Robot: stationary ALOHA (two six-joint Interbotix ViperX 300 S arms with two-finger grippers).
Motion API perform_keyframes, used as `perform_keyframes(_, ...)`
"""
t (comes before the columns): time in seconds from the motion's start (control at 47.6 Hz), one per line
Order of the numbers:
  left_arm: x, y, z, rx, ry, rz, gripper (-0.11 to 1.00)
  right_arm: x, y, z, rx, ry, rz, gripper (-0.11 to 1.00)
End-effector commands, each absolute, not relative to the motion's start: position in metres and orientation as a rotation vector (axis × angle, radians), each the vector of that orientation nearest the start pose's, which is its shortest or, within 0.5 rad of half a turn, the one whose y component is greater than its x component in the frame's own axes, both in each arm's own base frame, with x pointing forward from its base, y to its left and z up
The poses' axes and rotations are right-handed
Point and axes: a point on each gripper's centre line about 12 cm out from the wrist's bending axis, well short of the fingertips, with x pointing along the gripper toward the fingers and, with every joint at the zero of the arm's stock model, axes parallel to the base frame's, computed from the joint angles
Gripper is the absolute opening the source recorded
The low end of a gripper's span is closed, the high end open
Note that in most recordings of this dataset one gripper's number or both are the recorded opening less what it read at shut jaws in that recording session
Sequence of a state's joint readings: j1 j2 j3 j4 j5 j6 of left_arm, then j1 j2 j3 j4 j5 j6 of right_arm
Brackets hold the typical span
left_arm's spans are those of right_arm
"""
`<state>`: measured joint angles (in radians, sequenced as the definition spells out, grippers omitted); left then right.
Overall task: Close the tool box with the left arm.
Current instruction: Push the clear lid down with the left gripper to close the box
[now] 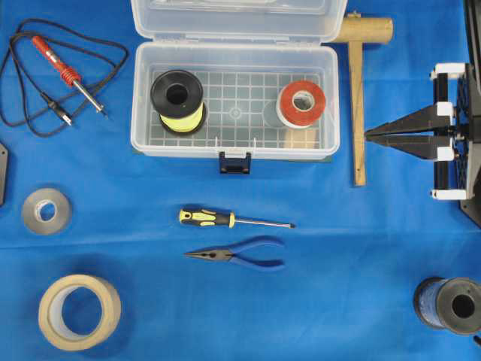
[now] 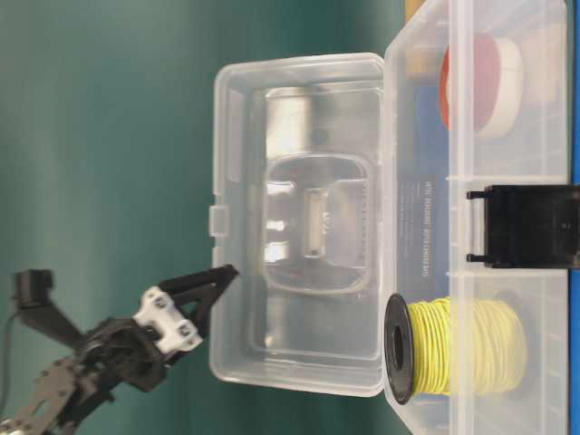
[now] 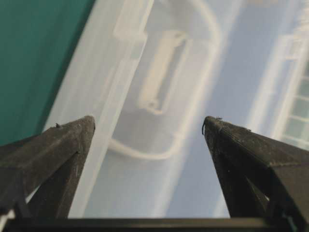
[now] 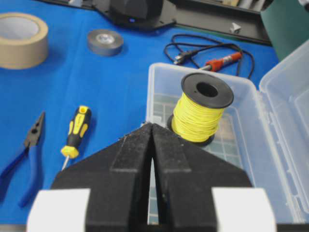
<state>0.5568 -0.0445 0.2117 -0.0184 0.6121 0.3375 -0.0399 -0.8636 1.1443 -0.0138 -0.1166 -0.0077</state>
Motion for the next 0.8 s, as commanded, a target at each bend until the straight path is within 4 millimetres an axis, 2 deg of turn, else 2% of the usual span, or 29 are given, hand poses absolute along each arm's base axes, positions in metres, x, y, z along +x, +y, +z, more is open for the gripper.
perform_keyframes(0.0, 0.372, 0.187, 0.300, 0.083, 0.843, 0.305, 0.90, 0.217, -0.009, 0.268, -0.018, 0.157, -0.039, 0.00)
perform_keyframes(0.336, 0.364, 0.117, 0.313, 0.132, 0.844, 0.155, 0.90, 0.217, -0.009, 0.268, -0.019, 0.157, -0.039, 0.00)
perform_keyframes(0.777, 0.343, 0.043, 0.300, 0.190, 0.827, -0.018, 0.90, 0.217, -0.009, 0.268, -0.022, 0.155, -0.039, 0.00)
